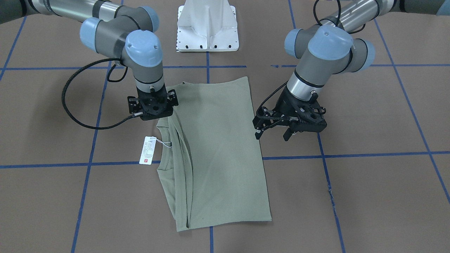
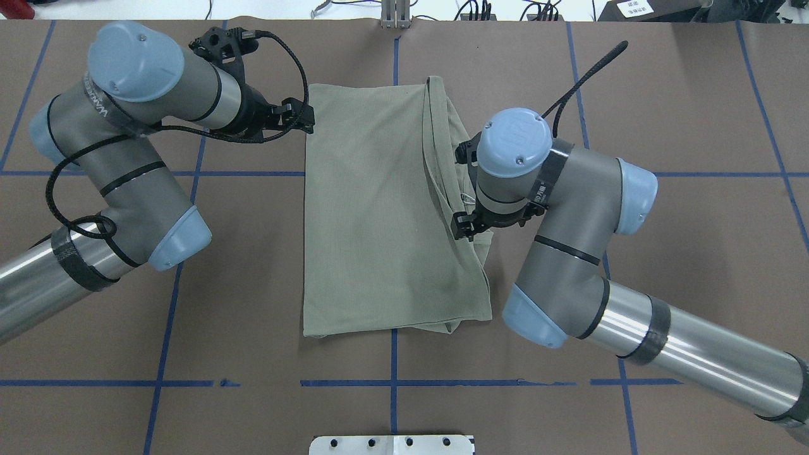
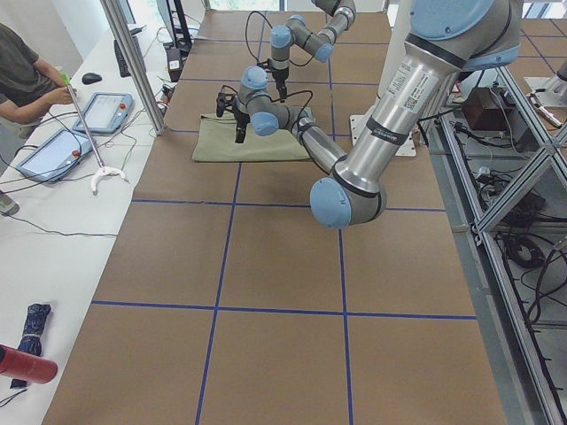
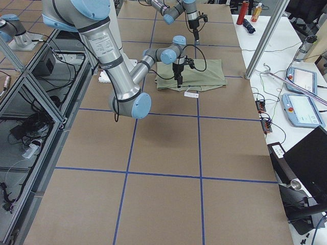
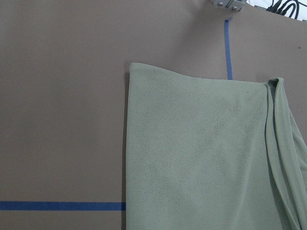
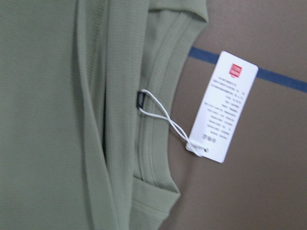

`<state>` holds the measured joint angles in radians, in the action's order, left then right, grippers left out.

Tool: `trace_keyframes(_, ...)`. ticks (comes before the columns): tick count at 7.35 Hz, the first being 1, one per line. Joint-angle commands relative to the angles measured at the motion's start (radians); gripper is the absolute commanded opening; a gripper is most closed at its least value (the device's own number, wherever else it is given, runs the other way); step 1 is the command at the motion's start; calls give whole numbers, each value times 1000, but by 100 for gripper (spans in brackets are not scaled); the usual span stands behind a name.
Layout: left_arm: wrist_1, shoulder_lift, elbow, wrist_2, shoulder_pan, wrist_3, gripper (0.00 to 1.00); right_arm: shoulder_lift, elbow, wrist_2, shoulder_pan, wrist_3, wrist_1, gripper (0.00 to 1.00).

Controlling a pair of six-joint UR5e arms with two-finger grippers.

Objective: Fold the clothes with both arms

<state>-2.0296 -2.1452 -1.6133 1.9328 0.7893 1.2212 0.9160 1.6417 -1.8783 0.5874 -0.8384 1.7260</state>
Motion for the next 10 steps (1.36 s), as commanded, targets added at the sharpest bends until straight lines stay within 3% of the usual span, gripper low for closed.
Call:
trace_keyframes(1, -58, 4, 39, 0, 2, 0, 100, -69, -150, 4, 3, 12, -98, 100)
trace_keyframes(4, -58, 5, 38, 2, 7, -2, 100, -86, -207, 1, -3, 10, -141, 100)
trace_keyframes(10, -58, 5, 39, 0, 5, 0, 100, -60, -211, -4, -5, 13, -140, 100)
